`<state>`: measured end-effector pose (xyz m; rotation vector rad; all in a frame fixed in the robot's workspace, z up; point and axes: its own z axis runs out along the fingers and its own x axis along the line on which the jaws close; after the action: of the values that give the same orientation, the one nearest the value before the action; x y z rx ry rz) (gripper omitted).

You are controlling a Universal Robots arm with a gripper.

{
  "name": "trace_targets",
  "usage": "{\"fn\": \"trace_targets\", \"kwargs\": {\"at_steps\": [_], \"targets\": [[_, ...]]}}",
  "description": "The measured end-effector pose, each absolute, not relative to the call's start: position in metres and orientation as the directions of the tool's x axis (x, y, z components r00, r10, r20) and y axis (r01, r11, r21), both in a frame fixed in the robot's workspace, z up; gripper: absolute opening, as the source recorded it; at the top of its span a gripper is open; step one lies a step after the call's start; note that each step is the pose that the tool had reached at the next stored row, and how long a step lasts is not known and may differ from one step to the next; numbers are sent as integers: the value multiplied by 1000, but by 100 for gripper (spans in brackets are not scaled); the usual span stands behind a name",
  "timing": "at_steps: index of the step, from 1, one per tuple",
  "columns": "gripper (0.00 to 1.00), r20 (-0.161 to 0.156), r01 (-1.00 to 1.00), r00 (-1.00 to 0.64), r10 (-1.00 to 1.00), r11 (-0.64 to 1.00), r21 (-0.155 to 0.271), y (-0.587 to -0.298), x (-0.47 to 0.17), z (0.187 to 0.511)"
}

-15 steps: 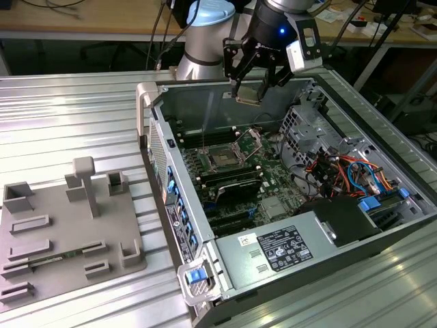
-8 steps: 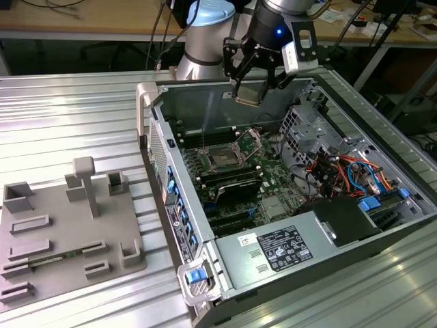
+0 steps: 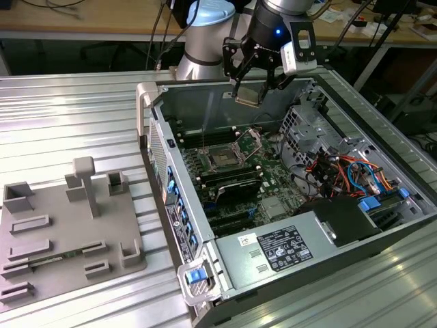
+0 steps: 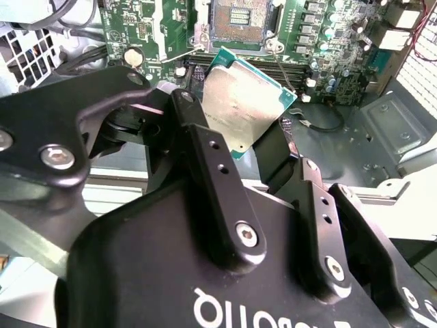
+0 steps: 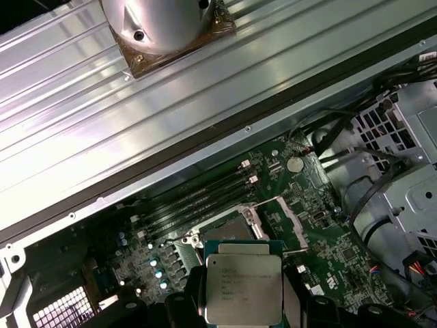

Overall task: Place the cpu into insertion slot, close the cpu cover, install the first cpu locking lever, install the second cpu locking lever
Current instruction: 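Place the cpu into insertion slot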

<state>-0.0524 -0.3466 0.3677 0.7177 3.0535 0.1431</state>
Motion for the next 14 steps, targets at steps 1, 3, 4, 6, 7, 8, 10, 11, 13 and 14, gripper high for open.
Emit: {"fn": "trace_targets", "kwargs": {"at_steps": [1, 3, 4, 6, 7, 8, 10, 11, 13, 14], "targets": [[55, 19, 445, -895, 445, 891, 89, -347, -52, 368], [55, 19, 460, -887, 461, 883, 89, -347, -53, 367], [55, 19, 468, -884, 468, 879, 89, -347, -53, 367], [55, 19, 479, -878, 479, 873, 89, -347, -53, 367], [55, 19, 484, -875, 484, 870, 89, -347, -53, 367], [55, 19, 490, -871, 491, 867, 89, -347, -53, 367], [55, 19, 501, -865, 501, 861, 89, -347, -54, 366], [55, 19, 505, -862, 506, 858, 89, -347, -54, 366], [55, 19, 516, -856, 517, 852, 89, -347, -55, 366], [55, 19, 525, -851, 525, 847, 89, -347, -55, 365]]}}
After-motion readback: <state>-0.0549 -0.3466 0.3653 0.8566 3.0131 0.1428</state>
